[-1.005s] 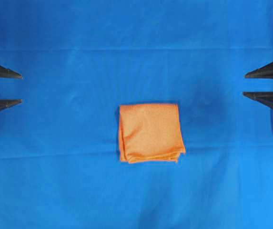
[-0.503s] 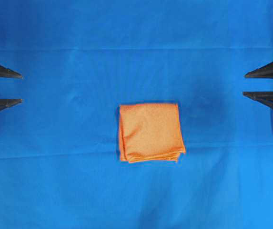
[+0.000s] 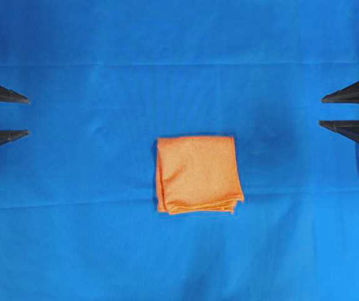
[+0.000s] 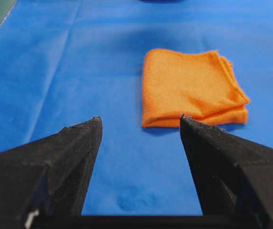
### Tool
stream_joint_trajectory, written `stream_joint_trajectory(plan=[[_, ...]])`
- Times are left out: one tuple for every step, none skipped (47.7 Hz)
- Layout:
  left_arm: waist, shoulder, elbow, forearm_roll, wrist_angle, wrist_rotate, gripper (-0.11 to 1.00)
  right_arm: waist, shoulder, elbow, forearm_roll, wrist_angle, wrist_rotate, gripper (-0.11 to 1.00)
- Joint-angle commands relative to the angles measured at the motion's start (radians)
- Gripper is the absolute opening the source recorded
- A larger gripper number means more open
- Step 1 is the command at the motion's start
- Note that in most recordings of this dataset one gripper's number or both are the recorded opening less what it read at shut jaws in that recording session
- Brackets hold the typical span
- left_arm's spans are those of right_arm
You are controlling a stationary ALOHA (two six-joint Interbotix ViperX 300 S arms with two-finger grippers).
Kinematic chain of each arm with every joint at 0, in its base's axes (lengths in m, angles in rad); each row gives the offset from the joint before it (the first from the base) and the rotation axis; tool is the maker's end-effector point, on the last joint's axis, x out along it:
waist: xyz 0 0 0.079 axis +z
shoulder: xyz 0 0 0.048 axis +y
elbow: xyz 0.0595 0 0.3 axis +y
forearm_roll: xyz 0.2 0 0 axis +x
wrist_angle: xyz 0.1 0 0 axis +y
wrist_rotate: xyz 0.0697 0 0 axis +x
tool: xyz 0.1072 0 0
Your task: Fold the orange towel.
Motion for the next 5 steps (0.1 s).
stream_joint_trajectory(plan=[[0.006,0.009,-0.012,-0.002,-0.005,-0.002,0.61,-0.002,0.012,-0.011,0.002,-0.008,0.000,0.58],[0.005,0.009,-0.012,-0.003,-0.005,-0.002,0.61,-0.002,0.014,-0.011,0.002,-0.009,0.000,0.58],[0.005,0.009,-0.012,-0.003,-0.005,-0.002,0.61,-0.002,0.014,-0.011,0.002,-0.008,0.000,0.58],[0.005,0.009,-0.012,-0.002,-0.005,-0.002,0.61,-0.002,0.014,-0.011,0.002,-0.009,0.000,0.58],[0.005,0.009,-0.012,-0.002,-0.005,-0.002,0.61,-0.002,0.014,-0.009,0.002,-0.009,0.000,0.58]])
